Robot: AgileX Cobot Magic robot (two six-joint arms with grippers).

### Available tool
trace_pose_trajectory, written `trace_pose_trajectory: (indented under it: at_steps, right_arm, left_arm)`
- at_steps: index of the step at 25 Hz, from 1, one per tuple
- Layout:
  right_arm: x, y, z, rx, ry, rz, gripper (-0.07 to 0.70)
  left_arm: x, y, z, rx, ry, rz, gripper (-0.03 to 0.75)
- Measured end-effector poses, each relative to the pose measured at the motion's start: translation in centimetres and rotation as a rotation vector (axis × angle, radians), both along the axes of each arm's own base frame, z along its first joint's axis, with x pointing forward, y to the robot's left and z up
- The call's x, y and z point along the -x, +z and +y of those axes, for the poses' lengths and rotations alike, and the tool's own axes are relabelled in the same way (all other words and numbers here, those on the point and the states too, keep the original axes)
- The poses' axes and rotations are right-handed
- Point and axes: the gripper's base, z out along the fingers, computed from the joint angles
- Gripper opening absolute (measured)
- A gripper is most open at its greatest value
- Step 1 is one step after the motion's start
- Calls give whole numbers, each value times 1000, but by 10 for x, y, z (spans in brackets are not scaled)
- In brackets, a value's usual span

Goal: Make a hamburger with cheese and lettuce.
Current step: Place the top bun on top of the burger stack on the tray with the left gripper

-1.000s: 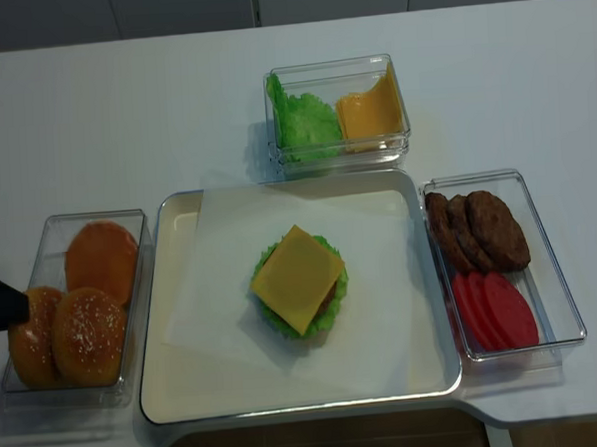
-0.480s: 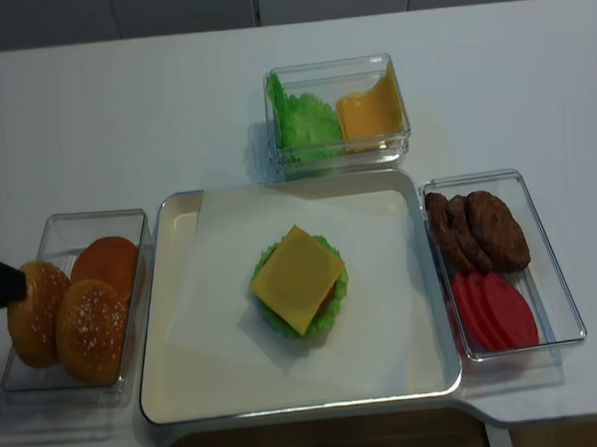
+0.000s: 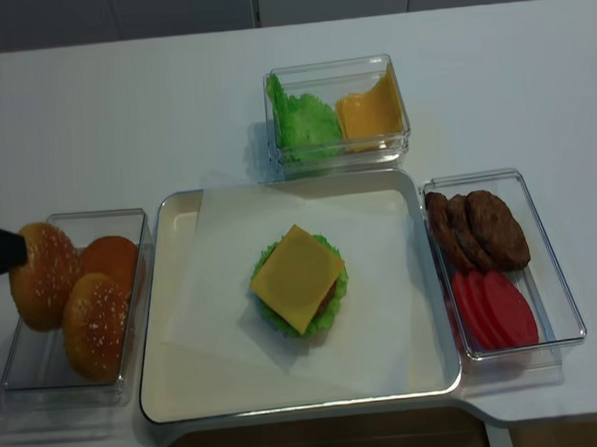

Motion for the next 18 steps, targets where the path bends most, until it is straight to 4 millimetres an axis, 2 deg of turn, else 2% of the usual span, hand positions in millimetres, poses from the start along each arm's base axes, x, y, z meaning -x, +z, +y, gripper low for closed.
trace_pose_trajectory:
  at_steps: [3, 9, 18]
  right_arm:
    - [0, 0, 0, 0, 0, 0, 468]
    - [0, 0, 0, 0, 0, 0, 468]
    - [0, 0, 0, 0, 0, 0, 468]
  left_arm:
    - [-4, 6, -1, 23, -4, -53, 74]
    - [-15, 34, 0, 39, 9, -178, 73]
    - [-18, 42, -1, 86, 29, -217, 71]
